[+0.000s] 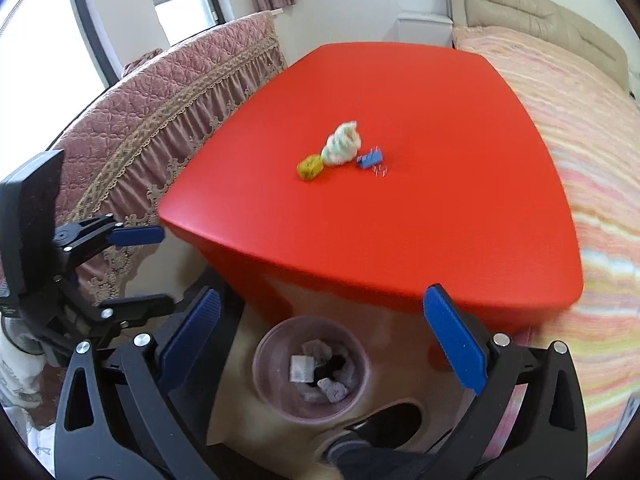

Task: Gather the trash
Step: 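Reach to the blue binder clip and close the right tool on it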

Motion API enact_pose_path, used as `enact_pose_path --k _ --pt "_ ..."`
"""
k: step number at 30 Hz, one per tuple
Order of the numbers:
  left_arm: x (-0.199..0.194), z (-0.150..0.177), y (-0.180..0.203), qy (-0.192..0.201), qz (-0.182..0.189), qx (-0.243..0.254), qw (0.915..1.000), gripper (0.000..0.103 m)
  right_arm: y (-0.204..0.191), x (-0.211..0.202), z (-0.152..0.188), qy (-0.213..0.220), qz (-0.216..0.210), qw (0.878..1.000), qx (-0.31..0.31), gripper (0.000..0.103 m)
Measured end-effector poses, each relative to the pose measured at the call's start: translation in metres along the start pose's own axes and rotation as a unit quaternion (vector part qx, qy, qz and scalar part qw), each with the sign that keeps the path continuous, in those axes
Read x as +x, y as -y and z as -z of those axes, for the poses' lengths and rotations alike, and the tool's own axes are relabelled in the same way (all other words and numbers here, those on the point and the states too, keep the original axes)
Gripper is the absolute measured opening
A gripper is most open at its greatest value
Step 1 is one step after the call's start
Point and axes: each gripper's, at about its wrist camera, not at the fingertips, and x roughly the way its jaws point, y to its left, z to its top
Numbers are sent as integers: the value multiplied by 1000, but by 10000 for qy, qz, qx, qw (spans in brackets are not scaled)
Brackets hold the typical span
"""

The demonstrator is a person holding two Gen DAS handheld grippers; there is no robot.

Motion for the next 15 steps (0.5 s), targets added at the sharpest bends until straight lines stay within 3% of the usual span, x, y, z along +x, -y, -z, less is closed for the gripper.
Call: enact_pose_path --k 15 --pt "-9 -10 -15 161 -17 -186 9997 86 18 72 -91 -584 161 9919 -1112 100"
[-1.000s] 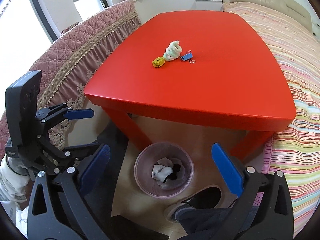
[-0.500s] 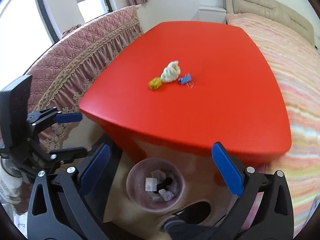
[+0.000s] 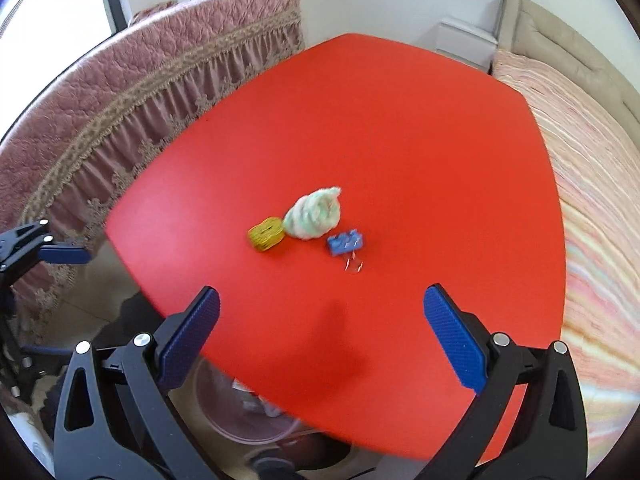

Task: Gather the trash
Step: 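Reach to the blue binder clip and close the right tool on it, then reach to the yellow tape measure and close the left tool on it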

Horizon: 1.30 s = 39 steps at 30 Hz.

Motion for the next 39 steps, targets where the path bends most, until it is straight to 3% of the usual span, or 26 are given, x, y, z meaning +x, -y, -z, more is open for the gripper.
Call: enact_pose_path --k 6,8,12,14,19,21,25,39 --pt "-2 -1 -7 20 -28 -93 10000 86 11 35 -16 -324 -57 9989 -324 99" --pt "-2 -1 -10 28 -35 -127 9999 86 13 41 -20 -349 -134 9984 -415 94" --pt "-2 1 -13 9 -40 -164 9999 86 15 54 -26 -521 -295 9968 -528 73" --pt "-1 1 -15 1 -36 -185 9998 86 15 59 -26 -550 -301 9965 -550 72" --pt "1 0 -17 -29 -33 -209 9998 86 14 68 -27 -685 -343 9955 -559 46" --pt "2 -1 -18 -39 -19 -215 9998 86 15 70 -26 -678 -358 9957 -526 42" --pt "4 -3 -20 -48 7 -226 9997 86 16 68 -26 -650 -339 9963 -460 25" --pt "18 -40 -15 -85 -57 -18 9999 86 12 33 -14 -561 -146 9983 8 25"
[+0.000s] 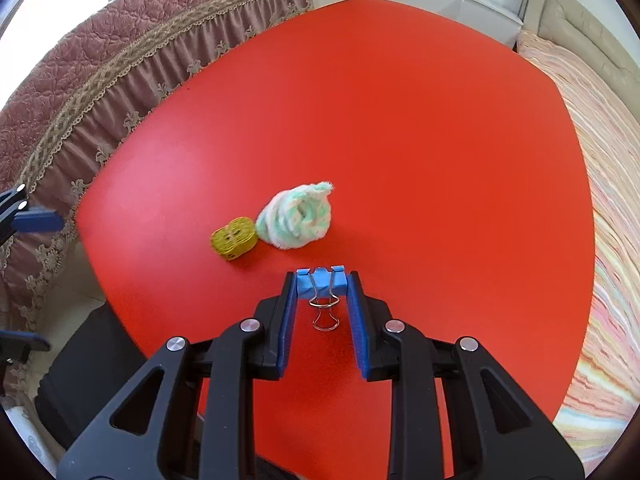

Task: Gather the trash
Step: 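Reach to the yellow tape measure and close the left tool on it, then drop the blue clip into the pink bin with right tool while left tool drops the tape measure in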

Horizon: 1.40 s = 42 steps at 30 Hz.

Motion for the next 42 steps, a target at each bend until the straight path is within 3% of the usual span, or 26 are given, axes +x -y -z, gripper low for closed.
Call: enact_pose_path --k 16,25,31,42 --pt "78 -68 10 -784 -352 357 9957 86 1 -47 23 179 160 9985 500 25" --pt "109 -72 4 -1052 -422 205 9933 55 4 -51 32 222 139 9982 533 25" --pt "113 -68 1 -1035 -482 157 9933 21 4 -46 35 218 98 9982 554 25" --pt "89 -59 0 -873 -468 323 9946 20 -3 -50 39 353 91 9977 566 25"
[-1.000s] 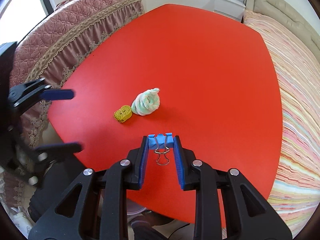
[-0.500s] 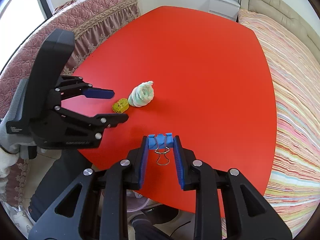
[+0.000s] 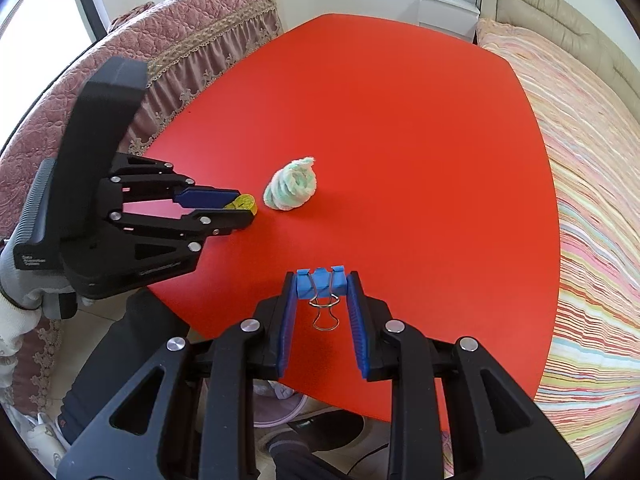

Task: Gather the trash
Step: 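Drop the blue clip into the pink bin with right tool while left tool drops the tape measure in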

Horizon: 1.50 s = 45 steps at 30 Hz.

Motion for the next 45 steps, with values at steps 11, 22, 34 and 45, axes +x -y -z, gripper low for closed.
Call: enact_pose_path --k 11,22,34,45 --pt "-56 26 27 536 25 246 9983 20 -23 -26 19 347 47 9993 -101 25" --pt "-101 84 45 1029 215 346 9939 20 -64 -45 68 652 -1 9976 -222 25" --pt "-82 140 43 829 342 202 9958 20 -91 -19 125 401 -281 9988 -96 25" --pt "-71 157 45 651 498 159 9965 20 -100 9 138 117 -589 9982 -94 25"
